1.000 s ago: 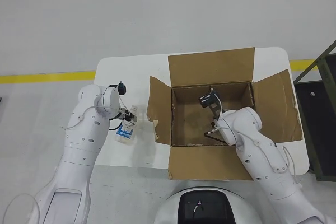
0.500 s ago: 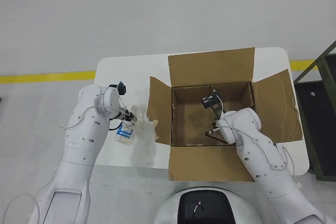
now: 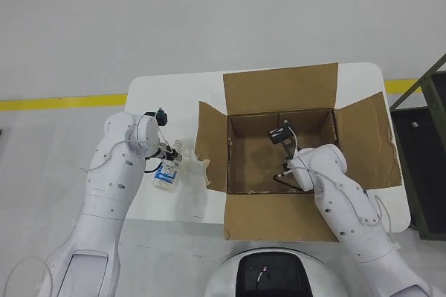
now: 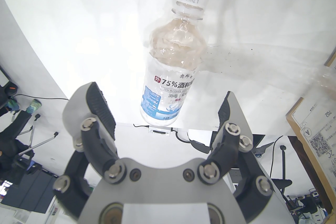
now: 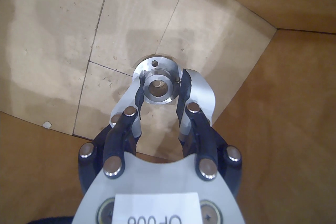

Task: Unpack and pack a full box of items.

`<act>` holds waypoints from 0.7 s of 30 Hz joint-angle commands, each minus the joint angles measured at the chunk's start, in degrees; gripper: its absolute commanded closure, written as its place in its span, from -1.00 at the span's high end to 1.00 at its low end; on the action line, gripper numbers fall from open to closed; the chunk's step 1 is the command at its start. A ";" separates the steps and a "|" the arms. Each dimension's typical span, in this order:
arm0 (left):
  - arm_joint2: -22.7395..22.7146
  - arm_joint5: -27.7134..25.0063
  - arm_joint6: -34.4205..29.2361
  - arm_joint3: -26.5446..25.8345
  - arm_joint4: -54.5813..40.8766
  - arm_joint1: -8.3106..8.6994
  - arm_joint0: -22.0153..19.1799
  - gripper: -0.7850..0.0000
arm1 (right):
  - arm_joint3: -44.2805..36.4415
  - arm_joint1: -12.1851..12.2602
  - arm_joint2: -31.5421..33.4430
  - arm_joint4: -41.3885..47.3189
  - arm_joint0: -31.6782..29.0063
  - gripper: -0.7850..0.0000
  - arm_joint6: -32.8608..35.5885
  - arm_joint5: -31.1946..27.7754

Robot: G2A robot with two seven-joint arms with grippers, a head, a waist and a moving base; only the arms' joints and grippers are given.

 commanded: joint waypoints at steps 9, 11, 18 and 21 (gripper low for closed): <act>0.00 0.00 0.00 0.00 0.00 0.00 0.00 1.00 | 1.42 -0.22 -0.62 0.04 0.41 -0.15 -0.38 -0.09; 0.00 0.00 0.00 0.00 0.00 0.00 0.00 1.00 | 1.59 -0.25 -0.64 0.11 0.52 -0.17 -0.30 -0.05; 0.00 0.00 0.00 0.00 0.00 0.00 0.00 1.00 | 1.98 -0.30 -0.44 -0.04 0.84 -0.54 -0.31 0.03; 0.00 0.00 0.00 0.00 0.00 0.00 0.00 1.00 | 2.10 -0.34 -0.48 -0.12 0.90 -1.00 -0.32 0.04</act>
